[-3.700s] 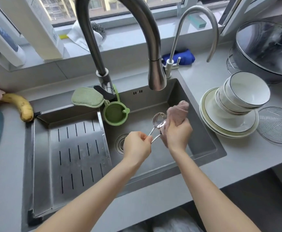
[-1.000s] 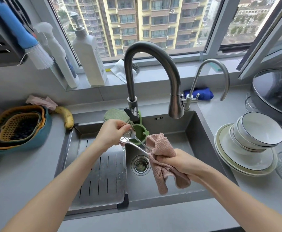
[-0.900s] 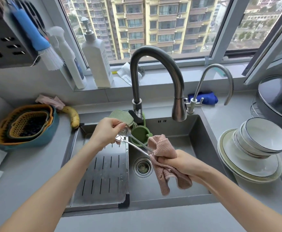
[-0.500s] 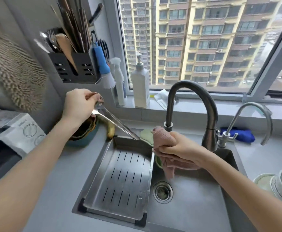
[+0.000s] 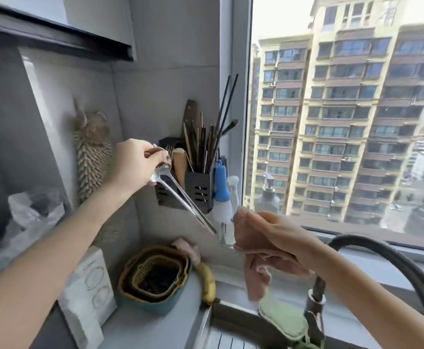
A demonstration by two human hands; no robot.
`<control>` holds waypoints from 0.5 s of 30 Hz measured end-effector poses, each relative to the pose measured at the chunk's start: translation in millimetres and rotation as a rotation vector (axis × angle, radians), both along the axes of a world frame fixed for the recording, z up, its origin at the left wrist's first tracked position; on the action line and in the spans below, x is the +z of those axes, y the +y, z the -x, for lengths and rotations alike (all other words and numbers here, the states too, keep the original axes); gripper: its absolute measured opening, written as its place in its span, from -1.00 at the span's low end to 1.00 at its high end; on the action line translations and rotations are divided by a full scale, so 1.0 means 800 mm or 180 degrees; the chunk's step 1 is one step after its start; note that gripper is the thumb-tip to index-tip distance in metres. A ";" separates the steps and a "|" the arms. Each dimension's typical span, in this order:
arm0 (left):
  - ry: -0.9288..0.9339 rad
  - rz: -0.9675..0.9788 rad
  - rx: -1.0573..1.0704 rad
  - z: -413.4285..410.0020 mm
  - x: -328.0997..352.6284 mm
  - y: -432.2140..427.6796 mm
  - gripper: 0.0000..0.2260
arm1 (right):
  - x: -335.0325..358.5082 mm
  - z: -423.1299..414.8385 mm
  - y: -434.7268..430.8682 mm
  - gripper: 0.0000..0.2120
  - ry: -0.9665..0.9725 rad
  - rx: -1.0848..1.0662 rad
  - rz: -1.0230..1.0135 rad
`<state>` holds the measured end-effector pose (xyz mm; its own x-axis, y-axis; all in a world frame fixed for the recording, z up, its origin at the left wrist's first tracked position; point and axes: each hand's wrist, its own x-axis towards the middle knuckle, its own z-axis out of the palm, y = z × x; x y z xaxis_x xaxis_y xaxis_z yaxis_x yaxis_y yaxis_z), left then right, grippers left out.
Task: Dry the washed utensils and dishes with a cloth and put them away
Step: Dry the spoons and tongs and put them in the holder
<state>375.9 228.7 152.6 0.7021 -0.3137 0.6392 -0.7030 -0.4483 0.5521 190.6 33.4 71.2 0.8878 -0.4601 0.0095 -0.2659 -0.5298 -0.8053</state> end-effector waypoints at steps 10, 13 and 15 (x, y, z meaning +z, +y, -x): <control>-0.1500 0.0076 0.0013 -0.130 0.151 0.015 -0.77 | 0.081 -0.127 0.034 -0.67 -0.0130 -0.0083 0.0350; -0.1687 0.0050 0.0054 -0.175 0.175 0.007 -0.77 | 0.088 -0.150 0.042 -0.68 -0.0084 -0.0137 0.0430; -0.1724 -0.0100 0.0102 -0.200 0.177 -0.004 -0.75 | 0.091 -0.160 0.047 -0.70 -0.0057 -0.0176 0.0495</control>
<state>536.2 225.2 294.4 0.2845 -0.3223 0.9029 -0.8689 -0.4847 0.1008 318.8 71.0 144.4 0.8602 -0.5001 0.1000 -0.2845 -0.6333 -0.7197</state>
